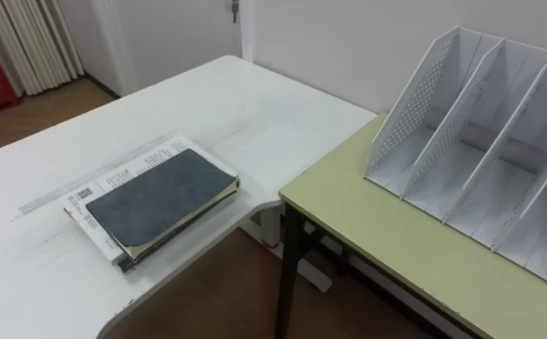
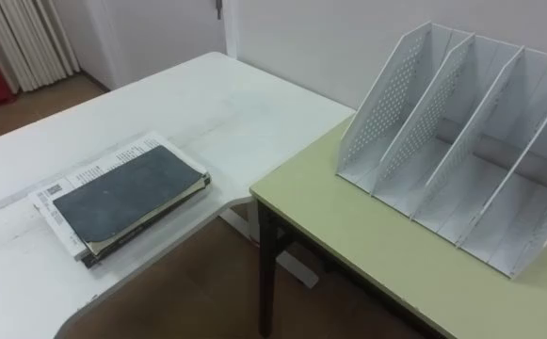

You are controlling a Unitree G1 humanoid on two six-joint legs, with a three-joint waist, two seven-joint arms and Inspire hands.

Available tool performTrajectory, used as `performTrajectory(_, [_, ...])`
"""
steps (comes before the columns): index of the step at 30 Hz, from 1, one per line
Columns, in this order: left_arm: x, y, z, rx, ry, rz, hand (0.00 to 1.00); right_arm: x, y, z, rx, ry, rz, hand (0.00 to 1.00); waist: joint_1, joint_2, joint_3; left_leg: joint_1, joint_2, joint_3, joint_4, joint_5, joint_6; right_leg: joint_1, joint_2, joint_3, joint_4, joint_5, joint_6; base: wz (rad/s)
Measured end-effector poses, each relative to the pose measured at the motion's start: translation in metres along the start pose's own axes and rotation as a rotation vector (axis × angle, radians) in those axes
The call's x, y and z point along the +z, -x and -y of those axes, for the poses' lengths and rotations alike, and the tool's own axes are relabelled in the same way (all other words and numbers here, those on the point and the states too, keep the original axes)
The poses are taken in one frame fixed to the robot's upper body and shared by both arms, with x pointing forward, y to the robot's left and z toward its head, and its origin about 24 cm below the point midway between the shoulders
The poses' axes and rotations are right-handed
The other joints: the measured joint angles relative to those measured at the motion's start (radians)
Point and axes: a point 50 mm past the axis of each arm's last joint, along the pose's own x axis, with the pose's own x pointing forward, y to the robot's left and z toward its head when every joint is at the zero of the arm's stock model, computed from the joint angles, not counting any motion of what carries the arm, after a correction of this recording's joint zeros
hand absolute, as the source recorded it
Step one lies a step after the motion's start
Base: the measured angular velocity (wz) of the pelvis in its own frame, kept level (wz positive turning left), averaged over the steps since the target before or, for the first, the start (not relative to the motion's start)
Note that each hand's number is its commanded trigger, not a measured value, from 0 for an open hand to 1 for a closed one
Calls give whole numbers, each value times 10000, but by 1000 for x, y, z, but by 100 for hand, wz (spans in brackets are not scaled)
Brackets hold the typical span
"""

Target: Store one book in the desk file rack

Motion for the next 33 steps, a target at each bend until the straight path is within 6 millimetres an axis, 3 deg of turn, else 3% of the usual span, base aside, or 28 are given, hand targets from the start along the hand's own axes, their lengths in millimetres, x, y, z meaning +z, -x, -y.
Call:
performTrajectory(16, [0,0,0,-3,-74,24,0,1,0,0,104,52,16,0,-5,-6,1,-1,2,-14,-5,0,0,3,9,44,3,0,-1,0])
performTrajectory(28, [16,-2,5,86,-1638,605,0,6,-1,-1,49,286,284,0,-122,-2,3,18,-2,-16,23,1,1,3,24,182,5,0,-1,0])
performTrajectory(33, [30,-2,16,-216,-3668,1249,0,11,-1,-3,37,702,483,0,-270,5,12,34,0,24,22,2,2,4,-1,244,11,3,-1,0])
